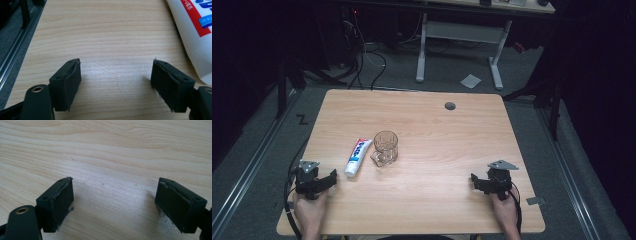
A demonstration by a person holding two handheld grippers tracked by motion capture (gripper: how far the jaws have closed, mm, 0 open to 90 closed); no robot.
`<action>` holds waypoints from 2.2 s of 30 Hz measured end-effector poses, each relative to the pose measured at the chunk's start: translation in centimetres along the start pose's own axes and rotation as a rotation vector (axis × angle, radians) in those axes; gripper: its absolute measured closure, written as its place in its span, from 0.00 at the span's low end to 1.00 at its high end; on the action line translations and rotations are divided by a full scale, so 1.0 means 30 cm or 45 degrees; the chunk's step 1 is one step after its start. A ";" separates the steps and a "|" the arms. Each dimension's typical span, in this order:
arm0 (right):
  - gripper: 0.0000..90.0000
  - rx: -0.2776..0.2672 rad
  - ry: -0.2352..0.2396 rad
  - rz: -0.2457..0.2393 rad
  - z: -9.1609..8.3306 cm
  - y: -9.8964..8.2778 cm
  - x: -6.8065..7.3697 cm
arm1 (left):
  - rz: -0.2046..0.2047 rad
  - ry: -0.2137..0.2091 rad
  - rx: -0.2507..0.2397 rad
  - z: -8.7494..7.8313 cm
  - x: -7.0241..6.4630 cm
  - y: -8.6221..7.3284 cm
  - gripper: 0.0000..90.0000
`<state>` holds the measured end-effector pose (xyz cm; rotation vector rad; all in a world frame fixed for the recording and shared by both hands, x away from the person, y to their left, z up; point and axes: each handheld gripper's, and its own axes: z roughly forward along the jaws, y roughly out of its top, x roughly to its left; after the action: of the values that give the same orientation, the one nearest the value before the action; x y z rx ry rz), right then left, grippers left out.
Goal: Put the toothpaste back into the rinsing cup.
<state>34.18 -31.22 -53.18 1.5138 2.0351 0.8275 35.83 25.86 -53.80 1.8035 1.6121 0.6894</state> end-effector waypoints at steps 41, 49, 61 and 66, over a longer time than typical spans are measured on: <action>0.17 0.001 0.007 -0.008 -0.002 -0.002 0.000 | -0.011 -0.134 -0.074 -0.145 0.047 0.030 0.25; 0.17 0.002 0.007 -0.008 -0.002 -0.002 0.000 | 0.064 -0.204 -0.092 -0.176 -0.003 0.057 0.25; 0.17 0.001 0.007 -0.011 -0.003 -0.003 -0.001 | 0.177 -0.242 -0.066 -0.169 -0.095 0.127 0.25; 0.17 0.000 0.008 -0.012 -0.003 -0.003 -0.001 | 0.231 -0.255 -0.028 -0.147 -0.141 0.159 0.25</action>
<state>34.07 -31.28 -53.17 1.5027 2.0451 0.8292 35.29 21.79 -47.21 1.9522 1.3186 0.5824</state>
